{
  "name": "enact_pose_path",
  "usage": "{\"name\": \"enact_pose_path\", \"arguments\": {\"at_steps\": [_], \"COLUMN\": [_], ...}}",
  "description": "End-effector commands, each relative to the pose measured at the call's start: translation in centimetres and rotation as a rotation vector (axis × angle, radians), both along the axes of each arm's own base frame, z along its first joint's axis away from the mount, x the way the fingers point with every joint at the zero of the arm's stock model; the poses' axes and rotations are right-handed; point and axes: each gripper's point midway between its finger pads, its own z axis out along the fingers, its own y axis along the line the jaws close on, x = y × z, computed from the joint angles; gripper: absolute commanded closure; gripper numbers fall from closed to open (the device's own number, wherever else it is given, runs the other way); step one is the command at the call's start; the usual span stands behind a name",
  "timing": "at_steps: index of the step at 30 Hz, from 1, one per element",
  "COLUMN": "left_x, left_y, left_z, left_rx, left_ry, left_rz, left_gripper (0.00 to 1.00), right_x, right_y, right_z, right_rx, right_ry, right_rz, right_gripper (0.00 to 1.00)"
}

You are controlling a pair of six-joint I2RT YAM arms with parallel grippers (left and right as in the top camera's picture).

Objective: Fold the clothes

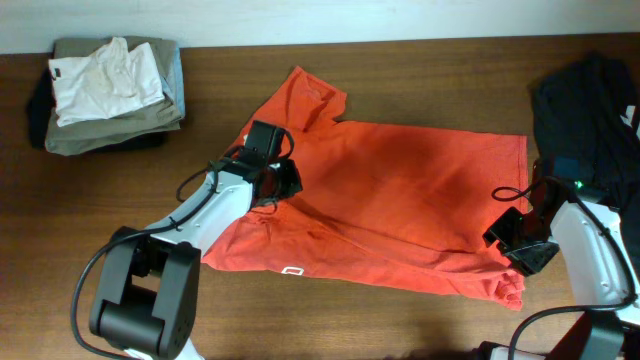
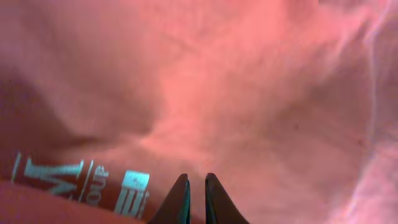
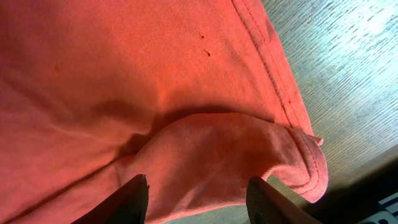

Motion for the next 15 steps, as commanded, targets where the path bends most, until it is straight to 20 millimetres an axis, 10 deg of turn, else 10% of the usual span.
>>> {"name": "enact_pose_path", "arguments": {"at_steps": [1,4,10,15], "left_x": [1.2,1.0,-3.2,-9.1], "left_y": [0.6,0.7,2.1,4.1], "left_z": [0.3,0.5,7.1,6.8], "left_rx": [0.035,0.059,0.091,0.149], "left_ry": [-0.045,-0.044,0.013,0.209], "left_rz": [0.011,-0.038,-0.070,-0.083], "left_gripper": [0.90,0.45,0.40,0.01], "right_x": [-0.3,-0.2,0.3,-0.5], "right_y": [0.0,0.5,0.4,0.7], "right_z": [-0.2,-0.2,-0.2,-0.1], "right_rx": [0.006,0.034,0.033,0.046], "right_ry": [0.013,0.001,-0.018,0.015], "right_rz": [-0.005,0.046,0.049,0.048], "right_gripper": [0.46,0.44,0.41,0.41]}}
